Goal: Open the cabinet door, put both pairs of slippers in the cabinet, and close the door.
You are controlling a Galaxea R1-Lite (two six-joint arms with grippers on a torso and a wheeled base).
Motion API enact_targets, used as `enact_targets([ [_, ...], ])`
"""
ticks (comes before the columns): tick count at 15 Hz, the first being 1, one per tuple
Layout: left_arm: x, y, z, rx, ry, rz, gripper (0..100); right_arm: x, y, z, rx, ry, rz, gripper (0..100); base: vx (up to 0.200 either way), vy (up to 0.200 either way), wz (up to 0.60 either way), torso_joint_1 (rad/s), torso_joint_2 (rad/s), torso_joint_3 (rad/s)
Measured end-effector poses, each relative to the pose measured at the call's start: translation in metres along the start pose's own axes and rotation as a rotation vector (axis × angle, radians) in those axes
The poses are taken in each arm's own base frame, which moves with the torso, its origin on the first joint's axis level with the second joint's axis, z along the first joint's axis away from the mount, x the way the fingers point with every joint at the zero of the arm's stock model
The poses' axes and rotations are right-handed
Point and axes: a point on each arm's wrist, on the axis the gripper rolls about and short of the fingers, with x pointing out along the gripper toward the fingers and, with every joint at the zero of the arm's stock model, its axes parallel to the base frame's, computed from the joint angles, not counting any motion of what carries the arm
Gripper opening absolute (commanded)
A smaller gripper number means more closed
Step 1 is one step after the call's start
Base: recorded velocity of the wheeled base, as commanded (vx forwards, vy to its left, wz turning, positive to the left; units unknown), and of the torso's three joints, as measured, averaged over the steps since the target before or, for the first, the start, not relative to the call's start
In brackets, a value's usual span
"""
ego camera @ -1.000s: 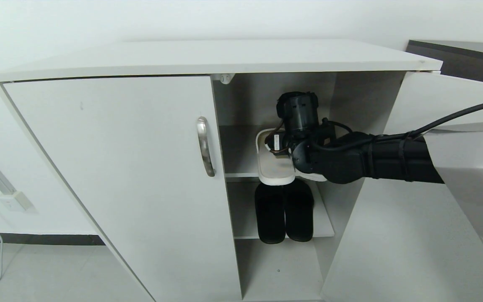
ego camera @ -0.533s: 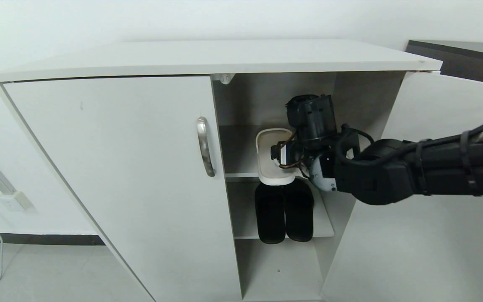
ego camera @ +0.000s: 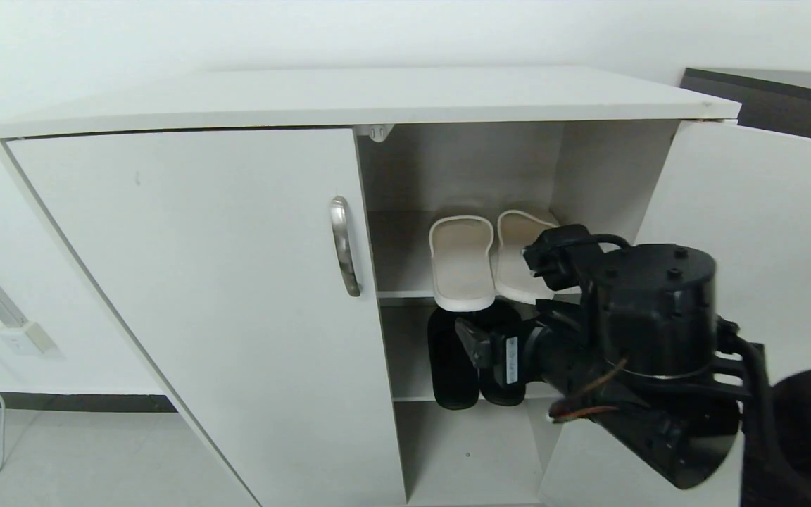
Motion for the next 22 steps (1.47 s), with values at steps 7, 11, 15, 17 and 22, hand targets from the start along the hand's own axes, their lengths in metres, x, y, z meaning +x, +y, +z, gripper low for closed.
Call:
enact_targets([
  [7, 0.0, 0.0, 0.0, -0.001, 0.0, 0.0, 0, -0.025, -0.003, -0.007, -0.011, -0.013, 0.068, 0, 0.0, 0.0, 0.0, 0.0, 0.0, 0.0],
  [11, 0.0, 0.0, 0.0, -0.002, 0.0, 0.0, 0, -0.026, -0.004, -0.01, -0.018, -0.005, 0.069, 0, -0.2, 0.0, 0.0, 0.002, 0.0, 0.005],
  [15, 0.0, 0.0, 0.0, -0.003, 0.0, 0.0, 0, -0.025, -0.003, -0.012, -0.03, 0.002, 0.071, 0, -0.2, 0.0, 0.0, 0.001, 0.0, 0.002],
  [17, 0.0, 0.0, 0.0, -0.004, 0.0, 0.0, 0, -0.025, -0.004, -0.015, -0.045, 0.007, 0.07, 0, -0.2, 0.0, 0.0, 0.005, 0.0, 0.002],
  [22, 0.0, 0.0, 0.0, -0.004, 0.0, 0.0, 0, -0.023, -0.004, -0.017, -0.05, -0.035, 0.075, 0, -0.2, 0.0, 0.0, 0.002, 0.0, 0.003],
])
